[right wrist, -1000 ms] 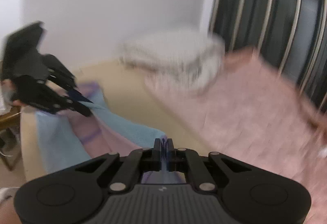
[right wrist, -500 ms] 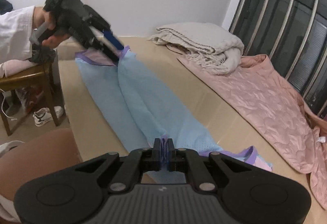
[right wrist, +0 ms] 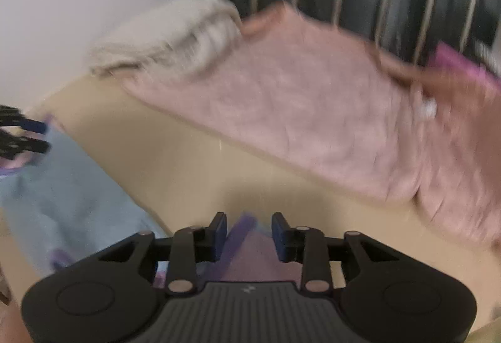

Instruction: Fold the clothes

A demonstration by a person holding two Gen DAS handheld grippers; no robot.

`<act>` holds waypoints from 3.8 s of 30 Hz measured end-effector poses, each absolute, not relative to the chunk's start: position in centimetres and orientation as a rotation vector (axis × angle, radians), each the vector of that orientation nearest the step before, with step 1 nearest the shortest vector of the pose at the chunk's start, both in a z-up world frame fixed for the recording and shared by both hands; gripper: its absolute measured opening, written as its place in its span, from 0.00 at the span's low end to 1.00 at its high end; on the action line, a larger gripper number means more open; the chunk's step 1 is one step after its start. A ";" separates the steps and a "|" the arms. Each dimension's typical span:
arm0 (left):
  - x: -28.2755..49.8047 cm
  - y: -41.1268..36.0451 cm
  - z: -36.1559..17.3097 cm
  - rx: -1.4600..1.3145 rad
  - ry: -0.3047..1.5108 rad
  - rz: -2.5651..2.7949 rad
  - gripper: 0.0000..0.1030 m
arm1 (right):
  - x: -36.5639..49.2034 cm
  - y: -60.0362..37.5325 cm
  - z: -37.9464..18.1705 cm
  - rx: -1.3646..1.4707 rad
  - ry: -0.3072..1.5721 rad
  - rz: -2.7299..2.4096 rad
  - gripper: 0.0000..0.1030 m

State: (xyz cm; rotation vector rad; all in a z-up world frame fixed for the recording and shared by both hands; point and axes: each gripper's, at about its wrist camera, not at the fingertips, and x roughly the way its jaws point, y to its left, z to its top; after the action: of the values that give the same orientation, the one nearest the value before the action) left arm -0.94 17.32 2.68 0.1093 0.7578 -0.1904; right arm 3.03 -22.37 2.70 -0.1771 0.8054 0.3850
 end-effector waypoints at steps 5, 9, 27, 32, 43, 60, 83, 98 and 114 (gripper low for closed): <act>-1.0 17.3 1.9 0.103 0.774 -0.159 0.74 | -1.8 -23.7 5.5 -0.136 0.522 0.303 0.03; -1.4 17.2 1.9 0.107 0.763 -0.143 0.75 | -9.7 -26.1 6.0 -0.128 0.297 0.285 0.04; -7.9 7.9 6.0 0.324 0.605 -0.467 0.82 | -13.9 -21.4 2.9 -0.305 0.325 0.586 0.44; -7.7 5.1 3.9 0.417 0.659 -0.537 0.82 | -10.5 -15.2 1.7 -0.641 0.390 0.717 0.34; -5.6 9.2 1.9 0.272 0.772 -0.510 0.83 | -10.2 -15.1 -1.1 -0.946 0.227 0.640 0.05; -2.7 9.1 3.0 0.125 0.789 -0.436 0.84 | -9.7 -15.7 0.5 -0.779 0.325 0.740 0.05; -3.9 6.7 2.4 0.112 0.734 -0.200 0.89 | -9.8 -24.2 0.7 -0.148 0.517 0.167 0.11; -5.7 -0.8 3.6 0.075 0.614 -0.229 0.89 | -13.3 -26.9 -3.0 0.042 0.369 -0.019 0.60; -9.9 -2.1 1.9 0.222 0.468 -0.131 0.91 | -13.7 -24.8 -2.4 0.035 0.325 0.079 0.06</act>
State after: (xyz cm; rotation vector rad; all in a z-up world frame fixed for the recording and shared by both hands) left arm -9.88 -2.09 1.90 0.2220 0.4680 -0.1309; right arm -13.67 -24.78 -2.38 0.0348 0.3250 0.0789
